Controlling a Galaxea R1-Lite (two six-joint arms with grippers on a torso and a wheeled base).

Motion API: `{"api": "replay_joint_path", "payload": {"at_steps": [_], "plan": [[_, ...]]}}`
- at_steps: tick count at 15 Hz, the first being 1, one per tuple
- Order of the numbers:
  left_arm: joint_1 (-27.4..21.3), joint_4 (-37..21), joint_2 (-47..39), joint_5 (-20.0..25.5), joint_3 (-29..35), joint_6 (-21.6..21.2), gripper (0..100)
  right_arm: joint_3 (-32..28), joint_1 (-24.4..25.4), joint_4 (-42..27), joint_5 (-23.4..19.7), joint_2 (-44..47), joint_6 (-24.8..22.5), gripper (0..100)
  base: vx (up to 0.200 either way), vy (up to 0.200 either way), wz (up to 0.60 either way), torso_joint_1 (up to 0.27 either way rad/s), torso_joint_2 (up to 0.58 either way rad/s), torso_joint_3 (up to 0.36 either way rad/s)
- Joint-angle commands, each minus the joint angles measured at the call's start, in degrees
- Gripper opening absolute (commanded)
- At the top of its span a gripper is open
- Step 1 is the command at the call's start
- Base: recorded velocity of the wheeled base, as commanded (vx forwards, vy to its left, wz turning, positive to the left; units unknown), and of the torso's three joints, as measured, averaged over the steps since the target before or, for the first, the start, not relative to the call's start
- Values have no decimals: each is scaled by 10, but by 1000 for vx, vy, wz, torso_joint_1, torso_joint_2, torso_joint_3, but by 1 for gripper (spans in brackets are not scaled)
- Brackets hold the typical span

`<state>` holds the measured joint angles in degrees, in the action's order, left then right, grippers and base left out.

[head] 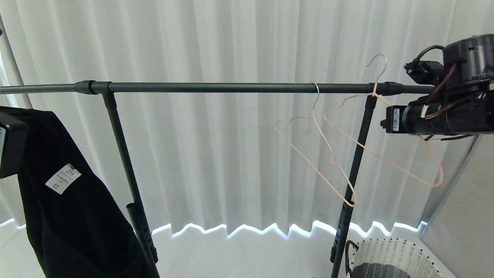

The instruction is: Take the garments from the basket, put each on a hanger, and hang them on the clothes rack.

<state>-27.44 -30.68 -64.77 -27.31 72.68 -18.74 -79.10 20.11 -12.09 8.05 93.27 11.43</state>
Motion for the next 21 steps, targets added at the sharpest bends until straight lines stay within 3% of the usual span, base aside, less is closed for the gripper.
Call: {"api": "replay_joint_path", "payload": {"at_steps": [1,7,12,16,20,21], "plan": [[0,0,-1,0,-1,0,0,73,0,-1,0,-91,-12,0,0,0,0,0,0,0],[0,0,-3,1,-10,4,0,207,10,-1,-19,-267,-102,0,-200,0,0,2,2,4],[0,0,-5,2,-19,4,0,214,62,33,-25,-313,-105,0,-200,0,0,2,1,3],[-21,22,-4,2,-45,4,0,229,167,48,-29,-315,-64,0,-50,0,0,1,2,-2],[-22,65,-40,1,-54,8,0,312,295,99,-29,-320,-21,0,0,0,0,0,0,0],[-21,70,-59,0,-41,27,0,321,336,99,-29,-321,3,0,0,0,0,0,0,0]]}}
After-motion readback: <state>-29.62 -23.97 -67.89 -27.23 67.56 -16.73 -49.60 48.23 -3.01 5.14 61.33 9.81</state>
